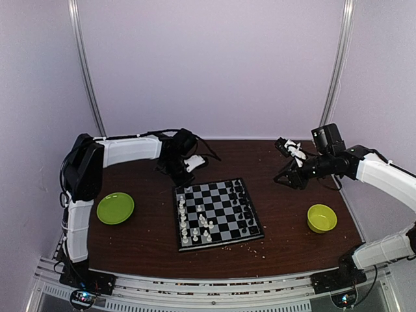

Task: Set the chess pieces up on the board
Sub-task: Place the pawn on a2, then pick up the pawn from the chessboard.

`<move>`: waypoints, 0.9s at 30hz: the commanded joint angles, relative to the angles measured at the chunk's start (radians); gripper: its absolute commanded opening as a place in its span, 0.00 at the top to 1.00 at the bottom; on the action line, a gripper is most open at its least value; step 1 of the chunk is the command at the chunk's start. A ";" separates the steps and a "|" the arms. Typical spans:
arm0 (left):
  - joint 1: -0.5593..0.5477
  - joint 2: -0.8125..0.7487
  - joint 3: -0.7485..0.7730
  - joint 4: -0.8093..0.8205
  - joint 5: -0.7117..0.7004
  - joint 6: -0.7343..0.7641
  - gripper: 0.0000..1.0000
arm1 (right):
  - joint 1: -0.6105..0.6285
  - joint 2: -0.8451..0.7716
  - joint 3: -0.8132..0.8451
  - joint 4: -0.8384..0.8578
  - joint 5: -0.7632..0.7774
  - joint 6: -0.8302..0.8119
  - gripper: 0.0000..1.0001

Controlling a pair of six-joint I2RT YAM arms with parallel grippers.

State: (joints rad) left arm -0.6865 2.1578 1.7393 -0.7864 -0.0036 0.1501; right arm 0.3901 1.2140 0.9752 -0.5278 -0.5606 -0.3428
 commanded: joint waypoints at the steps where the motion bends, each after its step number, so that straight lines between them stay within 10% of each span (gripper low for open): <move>1: -0.004 0.023 0.032 0.024 0.001 -0.017 0.93 | -0.007 0.008 0.016 -0.008 0.010 -0.011 0.64; 27: -0.110 -0.204 -0.086 0.035 0.096 -0.008 0.68 | -0.007 0.029 0.025 -0.018 0.006 -0.016 0.64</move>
State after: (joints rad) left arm -0.7307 2.0377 1.7027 -0.7830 0.0093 0.1265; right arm 0.3901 1.2358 0.9756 -0.5350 -0.5606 -0.3462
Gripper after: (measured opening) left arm 0.316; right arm 0.360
